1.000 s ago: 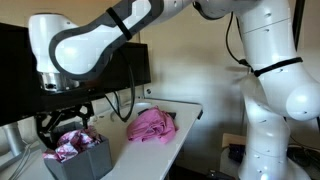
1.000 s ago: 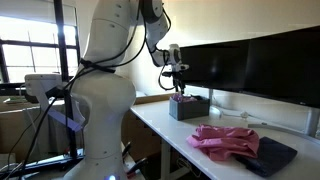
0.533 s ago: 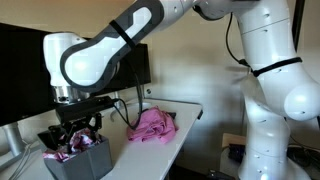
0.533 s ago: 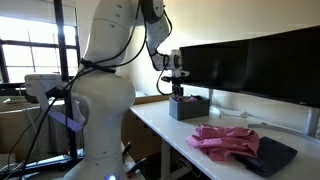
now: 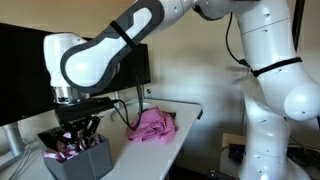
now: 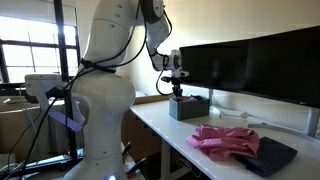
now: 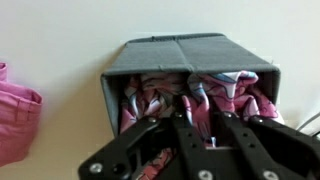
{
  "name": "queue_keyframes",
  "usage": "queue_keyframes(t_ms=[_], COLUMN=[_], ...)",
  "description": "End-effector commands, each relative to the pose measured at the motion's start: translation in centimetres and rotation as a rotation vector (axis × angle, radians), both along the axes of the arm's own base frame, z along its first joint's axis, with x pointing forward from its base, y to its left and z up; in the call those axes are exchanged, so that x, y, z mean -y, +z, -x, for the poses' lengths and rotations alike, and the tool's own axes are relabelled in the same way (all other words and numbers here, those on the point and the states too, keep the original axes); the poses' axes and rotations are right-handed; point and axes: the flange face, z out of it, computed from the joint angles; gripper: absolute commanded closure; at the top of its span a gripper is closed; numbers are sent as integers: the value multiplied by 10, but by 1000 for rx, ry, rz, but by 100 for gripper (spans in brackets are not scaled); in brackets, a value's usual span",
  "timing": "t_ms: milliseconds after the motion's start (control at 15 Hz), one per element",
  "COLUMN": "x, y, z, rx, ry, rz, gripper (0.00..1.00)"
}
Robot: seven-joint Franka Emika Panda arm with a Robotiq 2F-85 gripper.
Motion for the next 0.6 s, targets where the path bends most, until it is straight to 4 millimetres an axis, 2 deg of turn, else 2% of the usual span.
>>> queue_keyframes(t_ms=[0,133,400,533], x=[2,2,5,10], y=[18,26,38,34], z=[-2,-12,-30,-41], rx=[42,68,140,168], ry=[-39,-57,-126,-171], rz=[-30,-39,-48,-40], gripper=[94,97,93,93])
